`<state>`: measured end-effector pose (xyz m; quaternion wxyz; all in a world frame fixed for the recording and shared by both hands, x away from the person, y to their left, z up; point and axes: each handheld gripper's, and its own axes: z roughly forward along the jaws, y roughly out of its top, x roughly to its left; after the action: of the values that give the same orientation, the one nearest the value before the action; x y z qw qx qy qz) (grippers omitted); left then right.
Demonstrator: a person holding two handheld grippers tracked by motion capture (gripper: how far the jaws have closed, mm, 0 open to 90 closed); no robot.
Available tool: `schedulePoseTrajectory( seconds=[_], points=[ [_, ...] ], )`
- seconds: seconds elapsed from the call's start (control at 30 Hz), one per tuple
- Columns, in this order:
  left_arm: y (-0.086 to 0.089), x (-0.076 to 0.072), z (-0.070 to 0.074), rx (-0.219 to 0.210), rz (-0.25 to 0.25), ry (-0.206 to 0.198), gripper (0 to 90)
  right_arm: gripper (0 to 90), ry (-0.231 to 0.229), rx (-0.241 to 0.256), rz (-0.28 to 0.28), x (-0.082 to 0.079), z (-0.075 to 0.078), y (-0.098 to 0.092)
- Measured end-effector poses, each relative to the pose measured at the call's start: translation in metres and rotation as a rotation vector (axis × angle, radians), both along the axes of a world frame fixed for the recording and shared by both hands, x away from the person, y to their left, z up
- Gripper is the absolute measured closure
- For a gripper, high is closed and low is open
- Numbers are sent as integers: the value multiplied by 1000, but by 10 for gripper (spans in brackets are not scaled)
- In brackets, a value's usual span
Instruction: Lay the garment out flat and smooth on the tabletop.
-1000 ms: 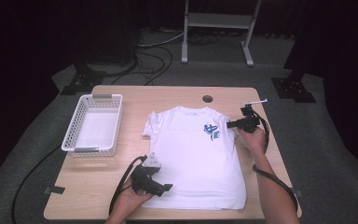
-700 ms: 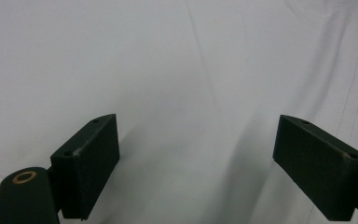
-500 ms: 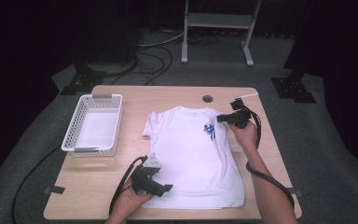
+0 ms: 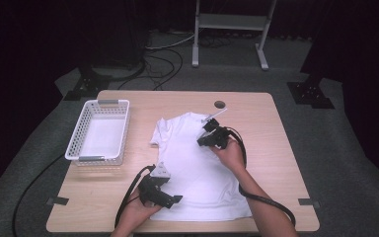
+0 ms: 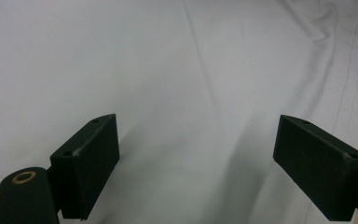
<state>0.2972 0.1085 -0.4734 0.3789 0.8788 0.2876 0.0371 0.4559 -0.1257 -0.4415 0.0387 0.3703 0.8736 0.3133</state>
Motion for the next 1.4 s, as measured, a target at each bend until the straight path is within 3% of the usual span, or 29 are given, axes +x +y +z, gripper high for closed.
schedulePoseTrajectory(
  seconds=[0.17,0.27,0.37,0.57,0.7,0.9,1.2,1.27,1.4],
  points=[
    [0,0,0,-5,1,-1,133,822,15,-12,32,-9,-10,12],
    [1,0,-1,-10,2,-1,133,743,48,-1,54,-11,-11,13],
    [1,0,-1,-10,2,-1,133,708,33,-8,66,-13,-5,13],
    [0,-1,-1,-5,1,-5,130,684,-23,32,9,-7,14,0],
    [0,-1,-1,-3,0,-5,127,676,-32,50,-35,1,18,-6],
    [0,-1,-1,-8,-1,-2,127,653,-11,49,-64,11,15,3],
    [1,-1,-1,-9,-3,-5,127,634,36,-8,-88,18,7,19],
    [1,-1,-1,-9,-4,-5,127,655,39,-25,-93,18,4,20],
    [1,-1,-1,-7,-6,-8,127,858,34,-43,-76,17,-1,18]
  ],
)
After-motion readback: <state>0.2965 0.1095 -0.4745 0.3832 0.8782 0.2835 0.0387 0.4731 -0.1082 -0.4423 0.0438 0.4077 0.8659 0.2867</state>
